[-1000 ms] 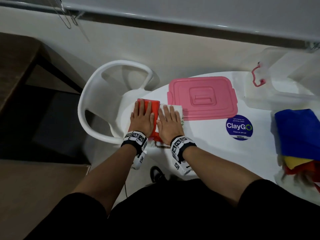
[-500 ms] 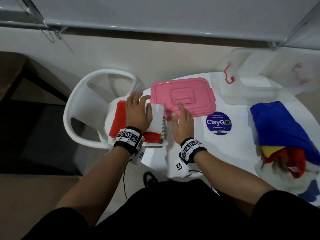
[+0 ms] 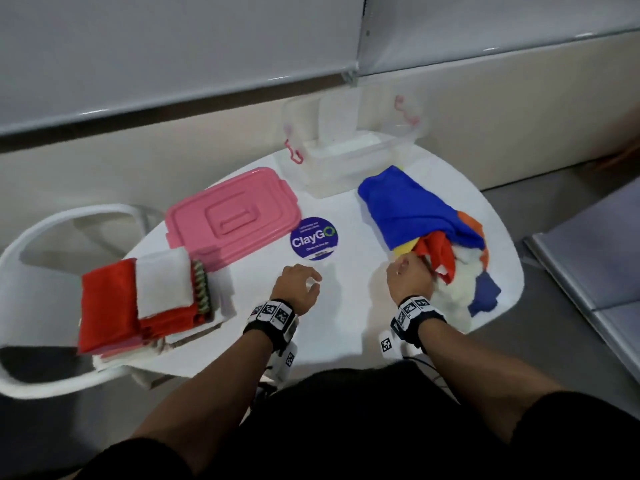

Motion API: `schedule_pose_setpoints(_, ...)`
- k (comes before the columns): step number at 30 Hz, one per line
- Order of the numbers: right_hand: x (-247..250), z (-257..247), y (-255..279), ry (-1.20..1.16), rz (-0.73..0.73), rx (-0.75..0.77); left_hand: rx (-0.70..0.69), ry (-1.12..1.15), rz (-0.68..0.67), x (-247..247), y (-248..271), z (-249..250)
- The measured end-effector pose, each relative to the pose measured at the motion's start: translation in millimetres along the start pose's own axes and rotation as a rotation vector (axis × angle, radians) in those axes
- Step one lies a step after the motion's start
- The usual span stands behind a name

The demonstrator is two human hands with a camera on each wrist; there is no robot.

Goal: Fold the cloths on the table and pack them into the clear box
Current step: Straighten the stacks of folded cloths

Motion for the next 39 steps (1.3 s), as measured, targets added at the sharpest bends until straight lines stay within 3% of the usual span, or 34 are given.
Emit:
schedule_pose_setpoints(5, 50, 41, -35, -0.071, 0.075, -0.108, -0.011, 0.041, -0.102, -45, -49, 34)
schedule_pose_setpoints(9, 81, 56, -58, -0.191, 0.072, -0.2, -0.063, 0.011, -0.065, -66, -93, 81)
schedule_pose_setpoints(13, 90, 51, -79, -0.074, 0.171, 0.067, -0.202, -0.12, 0.052, -66, -142, 132)
schedule_pose_setpoints(15, 87, 44, -86, 0.009, 0.164, 0.187, -0.263, -0.208, 0.038, -68, -166, 151)
schedule_pose_setpoints(18, 81, 33, -89, 0.022, 0.088, 0.27, -0.212, -0.339, -0.07, -77, -194, 164)
schedule_pose_setpoints(20, 80, 32, -89, 0.008, 0.083, 0.258, -0.169, -0.365, -0.055, -79, -205, 165)
schedule_pose_setpoints(27, 89, 38, -100, -0.061, 0.12, 0.17, -0.116, 0.044, 0.197, -57, -213, 160)
schedule_pose_setpoints(32, 84, 38, -108, -0.113, -0.067, -0.048, -0.162, 0.248, 0.373, -16, -215, 178)
schedule_pose_setpoints(35, 85, 34, -108, -0.231, -0.076, -0.149, -0.175, 0.37, 0.431, 11, -217, 192)
schedule_pose_setpoints(37, 90, 23, -103, -0.325, -0.055, -0.129, -0.182, 0.4, 0.428, 24, -217, 199)
schedule_pose_setpoints(39, 90, 5, -98, -0.45, -0.124, -0.047, -0.194, 0.379, 0.411, 31, -217, 204)
Point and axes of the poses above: each hand's wrist, its own y-axis away from the middle knuckle, its own x-axis out of the back of the hand, z = x × y, the point moved 4 cm from there along -y, towards the middle knuckle, and after that the axes turned 15 degrees about -x, right-handed, at the moved point
